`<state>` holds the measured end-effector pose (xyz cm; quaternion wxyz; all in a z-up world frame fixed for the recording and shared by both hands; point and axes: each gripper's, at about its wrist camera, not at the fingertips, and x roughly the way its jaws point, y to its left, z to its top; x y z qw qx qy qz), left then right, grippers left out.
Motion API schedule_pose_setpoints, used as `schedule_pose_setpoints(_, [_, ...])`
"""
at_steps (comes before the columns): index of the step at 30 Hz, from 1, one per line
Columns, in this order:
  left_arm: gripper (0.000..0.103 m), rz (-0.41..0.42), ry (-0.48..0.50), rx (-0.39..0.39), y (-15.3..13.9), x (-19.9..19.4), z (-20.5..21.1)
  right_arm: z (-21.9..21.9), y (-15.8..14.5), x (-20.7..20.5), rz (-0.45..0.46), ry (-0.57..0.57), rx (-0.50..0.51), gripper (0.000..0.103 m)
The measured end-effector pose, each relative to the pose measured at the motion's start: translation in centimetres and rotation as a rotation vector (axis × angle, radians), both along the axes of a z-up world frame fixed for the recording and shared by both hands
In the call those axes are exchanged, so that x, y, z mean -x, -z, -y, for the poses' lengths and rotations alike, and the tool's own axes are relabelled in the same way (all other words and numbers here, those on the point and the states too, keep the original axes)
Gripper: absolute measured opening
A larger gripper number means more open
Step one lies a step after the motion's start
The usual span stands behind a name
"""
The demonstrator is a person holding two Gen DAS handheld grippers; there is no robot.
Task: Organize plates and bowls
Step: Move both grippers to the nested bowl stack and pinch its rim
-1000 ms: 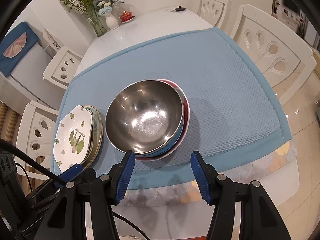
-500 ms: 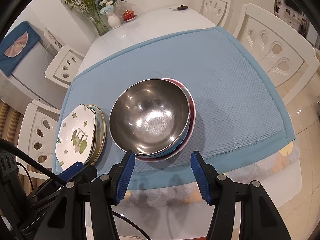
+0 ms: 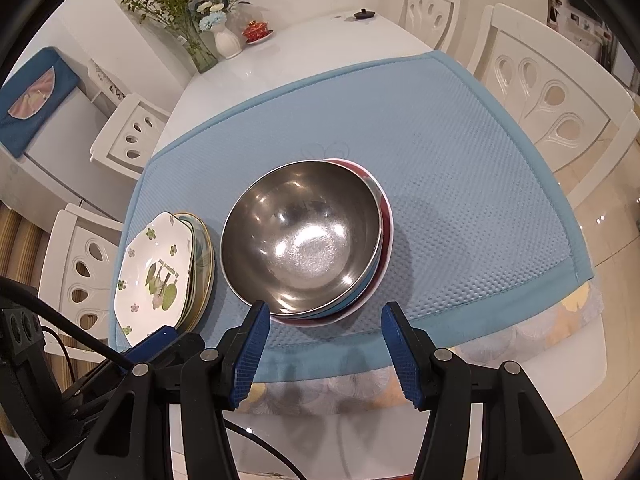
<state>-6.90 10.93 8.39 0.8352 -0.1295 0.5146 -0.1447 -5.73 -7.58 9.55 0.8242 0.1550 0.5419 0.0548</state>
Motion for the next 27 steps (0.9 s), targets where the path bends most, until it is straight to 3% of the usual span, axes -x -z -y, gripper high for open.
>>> schedule_pose_setpoints(27, [0.048, -0.007, 0.002, -0.051, 0.2, 0.9, 1.6, 0.8, -0.2, 0.8, 0.011, -0.001, -0.056, 0.056])
